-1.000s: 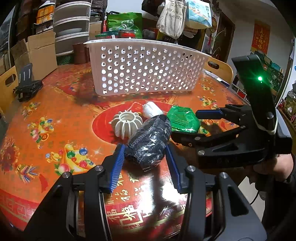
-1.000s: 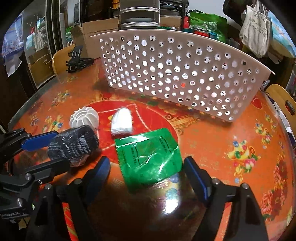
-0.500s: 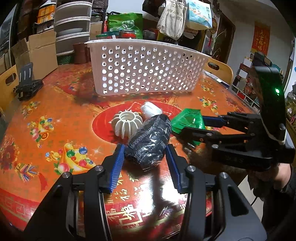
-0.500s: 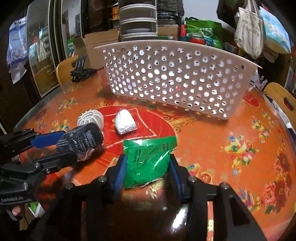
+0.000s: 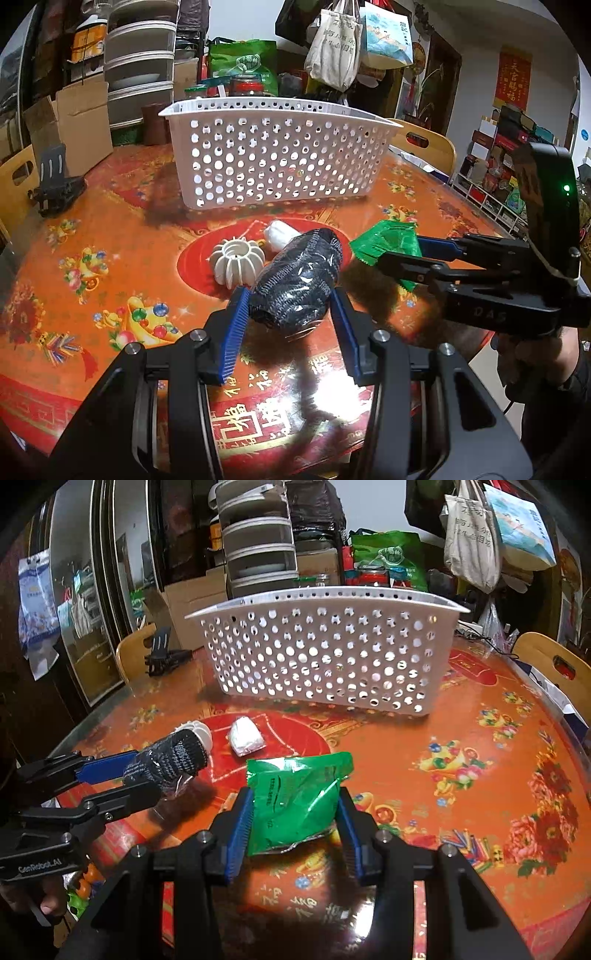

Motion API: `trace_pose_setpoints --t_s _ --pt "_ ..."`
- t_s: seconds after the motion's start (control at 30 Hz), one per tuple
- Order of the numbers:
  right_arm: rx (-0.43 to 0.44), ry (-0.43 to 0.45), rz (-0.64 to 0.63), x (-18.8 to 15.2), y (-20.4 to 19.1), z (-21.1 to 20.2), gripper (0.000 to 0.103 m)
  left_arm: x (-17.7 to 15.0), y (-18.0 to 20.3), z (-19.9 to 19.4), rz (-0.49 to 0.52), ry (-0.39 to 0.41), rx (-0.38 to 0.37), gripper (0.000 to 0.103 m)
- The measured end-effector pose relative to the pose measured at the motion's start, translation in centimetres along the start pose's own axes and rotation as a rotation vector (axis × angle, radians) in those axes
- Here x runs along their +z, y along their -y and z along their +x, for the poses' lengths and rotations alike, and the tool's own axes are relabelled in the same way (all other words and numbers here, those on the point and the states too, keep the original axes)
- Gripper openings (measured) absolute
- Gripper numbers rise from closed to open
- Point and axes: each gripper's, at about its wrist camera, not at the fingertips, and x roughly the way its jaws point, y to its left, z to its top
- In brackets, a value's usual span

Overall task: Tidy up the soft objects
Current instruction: 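Carry the black mesh bag and green packet with both tools over the basket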

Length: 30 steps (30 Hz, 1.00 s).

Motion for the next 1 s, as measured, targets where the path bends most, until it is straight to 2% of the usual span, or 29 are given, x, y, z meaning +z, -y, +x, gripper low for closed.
trace_pose_setpoints --t_s 0.53,1.0 --pt "0.017 0.075 0.018 0.8 0.4 -2.8 0.044 2.6 -0.1 -1.8 0.002 0.056 0.021 0.043" --pt "0.005 0.146 0.015 3.7 1.0 -4.6 0.044 5.9 -0.1 -2.3 0.021 0.104 0.01 0.043"
